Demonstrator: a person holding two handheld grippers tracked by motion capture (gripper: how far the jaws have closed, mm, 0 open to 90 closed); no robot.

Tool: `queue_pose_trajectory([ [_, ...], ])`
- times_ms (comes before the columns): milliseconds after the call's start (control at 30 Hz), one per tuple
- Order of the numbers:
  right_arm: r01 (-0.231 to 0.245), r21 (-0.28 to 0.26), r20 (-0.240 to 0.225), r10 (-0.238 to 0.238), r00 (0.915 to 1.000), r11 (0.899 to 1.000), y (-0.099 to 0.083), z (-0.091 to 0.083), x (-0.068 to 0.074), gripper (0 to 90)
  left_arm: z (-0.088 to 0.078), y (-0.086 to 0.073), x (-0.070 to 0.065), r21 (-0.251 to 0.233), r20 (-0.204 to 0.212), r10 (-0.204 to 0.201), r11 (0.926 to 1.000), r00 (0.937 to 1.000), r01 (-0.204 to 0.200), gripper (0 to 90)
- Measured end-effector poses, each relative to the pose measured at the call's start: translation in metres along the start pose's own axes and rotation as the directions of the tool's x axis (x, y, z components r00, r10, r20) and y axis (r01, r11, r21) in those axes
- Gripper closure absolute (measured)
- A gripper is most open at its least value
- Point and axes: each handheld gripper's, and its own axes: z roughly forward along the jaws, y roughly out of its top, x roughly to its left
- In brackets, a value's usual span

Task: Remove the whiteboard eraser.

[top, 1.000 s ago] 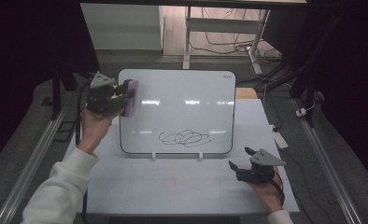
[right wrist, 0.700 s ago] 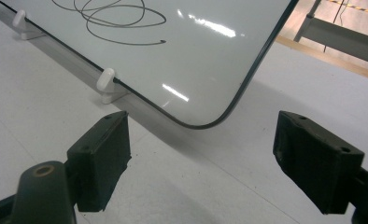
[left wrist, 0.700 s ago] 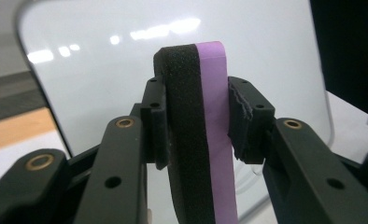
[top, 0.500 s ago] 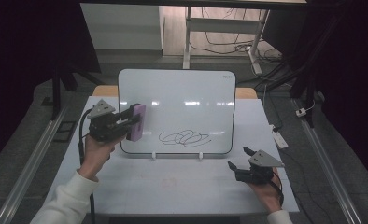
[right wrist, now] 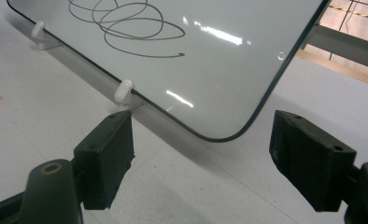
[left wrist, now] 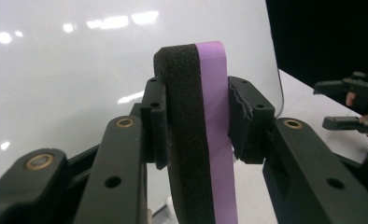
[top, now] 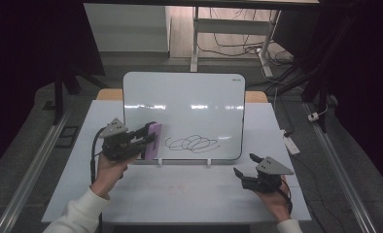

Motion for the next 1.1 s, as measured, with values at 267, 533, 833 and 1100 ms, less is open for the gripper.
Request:
queue_pose_trajectory([
  [267,-0.004,-0.001,-0.021,0.004,0.9998,1.0,0.002,0.002,0.005,21.4,0.015,-0.012,-0.012,0.028,0.05,0.004,0.9996,0.9988,-0.005,61.2],
  [533,-0.02,-0.013,-0.041,0.02,0.9989,1.0,0.004,0.002,0.008,21.5,0.025,-0.019,-0.022,0.052,0.076,0.02,0.9984,0.9969,-0.024,61.2],
  [833,-0.021,-0.003,-0.072,0.02,0.9972,1.0,0.007,0.007,0.016,21.6,0.036,-0.024,-0.027,0.076,0.101,0.013,0.9969,0.9948,-0.021,61.2],
  [1100,-0.02,0.003,-0.105,0.021,0.9942,1.0,0.01,0.013,0.026,21.6,0.048,-0.027,-0.036,0.086,0.126,0.02,0.9959,0.9918,-0.03,61.2],
])
